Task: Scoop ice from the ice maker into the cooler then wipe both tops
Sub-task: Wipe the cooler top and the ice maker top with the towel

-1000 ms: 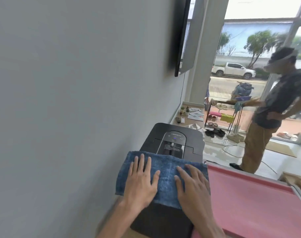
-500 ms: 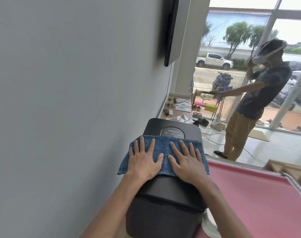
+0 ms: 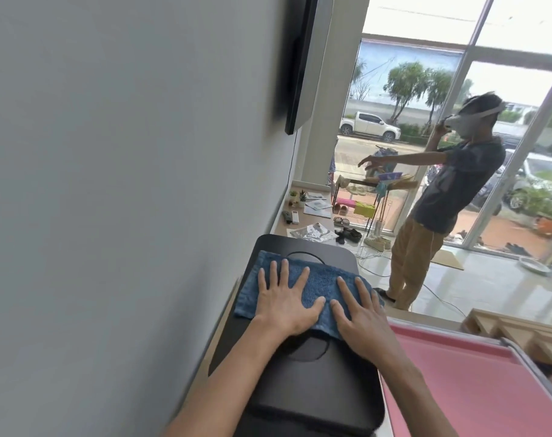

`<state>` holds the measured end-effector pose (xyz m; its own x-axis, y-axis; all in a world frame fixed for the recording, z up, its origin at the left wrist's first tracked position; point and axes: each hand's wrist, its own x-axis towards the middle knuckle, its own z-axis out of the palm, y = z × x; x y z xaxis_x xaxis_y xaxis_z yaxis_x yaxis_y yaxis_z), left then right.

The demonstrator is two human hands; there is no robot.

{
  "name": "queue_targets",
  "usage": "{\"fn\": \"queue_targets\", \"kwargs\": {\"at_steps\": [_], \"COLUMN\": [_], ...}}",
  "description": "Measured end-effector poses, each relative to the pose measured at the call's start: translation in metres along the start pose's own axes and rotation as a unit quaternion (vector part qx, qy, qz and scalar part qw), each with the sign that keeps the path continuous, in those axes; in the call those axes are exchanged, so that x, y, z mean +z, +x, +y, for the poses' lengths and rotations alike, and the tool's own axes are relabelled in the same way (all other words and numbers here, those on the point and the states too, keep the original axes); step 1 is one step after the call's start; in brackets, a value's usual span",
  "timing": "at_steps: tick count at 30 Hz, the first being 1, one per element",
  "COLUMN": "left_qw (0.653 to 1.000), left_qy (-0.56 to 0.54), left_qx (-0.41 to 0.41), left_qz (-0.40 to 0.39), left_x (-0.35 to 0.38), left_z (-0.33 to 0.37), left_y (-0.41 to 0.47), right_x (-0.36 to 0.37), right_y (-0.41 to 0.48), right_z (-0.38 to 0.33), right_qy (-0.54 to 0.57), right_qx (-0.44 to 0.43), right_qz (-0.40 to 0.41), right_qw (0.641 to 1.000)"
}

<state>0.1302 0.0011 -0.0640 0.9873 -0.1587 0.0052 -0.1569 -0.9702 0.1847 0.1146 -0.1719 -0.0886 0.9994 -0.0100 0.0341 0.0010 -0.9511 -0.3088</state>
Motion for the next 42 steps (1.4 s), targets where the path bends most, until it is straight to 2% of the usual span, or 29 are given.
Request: {"fn": "queue_targets", "kwargs": {"at_steps": [3, 9, 14, 19, 22, 25, 27, 32, 42], "left_qw": [1.000, 0.996, 0.967, 0.945, 0.957, 0.986, 0.994, 0.998, 0.998], "left_qy": [-0.007, -0.046, -0.191, -0.289, -0.254, -0.117, -0.066, -0.032, -0.016], "left_qx": [-0.003, -0.071, -0.165, -0.145, -0.138, -0.110, -0.081, -0.048, -0.053], "left_qz": [0.005, 0.011, -0.011, -0.052, -0.034, -0.040, -0.021, -0.024, 0.044], "left_x": [-0.009, -0.021, -0.016, -0.022, -0.029, -0.026, -0.021, -0.012, 0.012], "left_z": [-0.007, -0.046, -0.090, -0.091, -0.068, -0.041, -0.030, -0.030, -0.033], "left_y": [0.041, 0.083, 0.078, 0.061, 0.065, 0.059, 0.050, 0.014, -0.094], "right_x": [-0.013, -0.017, -0.004, 0.000, -0.007, -0.016, -0.019, -0.013, -0.001], "right_y": [0.037, 0.098, 0.120, 0.122, 0.117, 0.104, 0.090, 0.041, -0.057], "right_z": [-0.011, -0.054, -0.104, -0.118, -0.099, -0.071, -0.059, -0.054, -0.060], "right_qy": [0.007, -0.050, -0.054, -0.054, -0.052, -0.051, -0.050, -0.047, -0.054], "right_qx": [0.029, -0.010, -0.105, -0.134, -0.108, -0.066, -0.049, -0.035, -0.074], "right_qz": [-0.003, -0.013, -0.033, -0.051, -0.040, -0.030, -0.022, -0.005, -0.016], "right_qw": [1.000, 0.999, 0.992, 0.988, 0.992, 0.996, 0.997, 0.998, 0.996]}}
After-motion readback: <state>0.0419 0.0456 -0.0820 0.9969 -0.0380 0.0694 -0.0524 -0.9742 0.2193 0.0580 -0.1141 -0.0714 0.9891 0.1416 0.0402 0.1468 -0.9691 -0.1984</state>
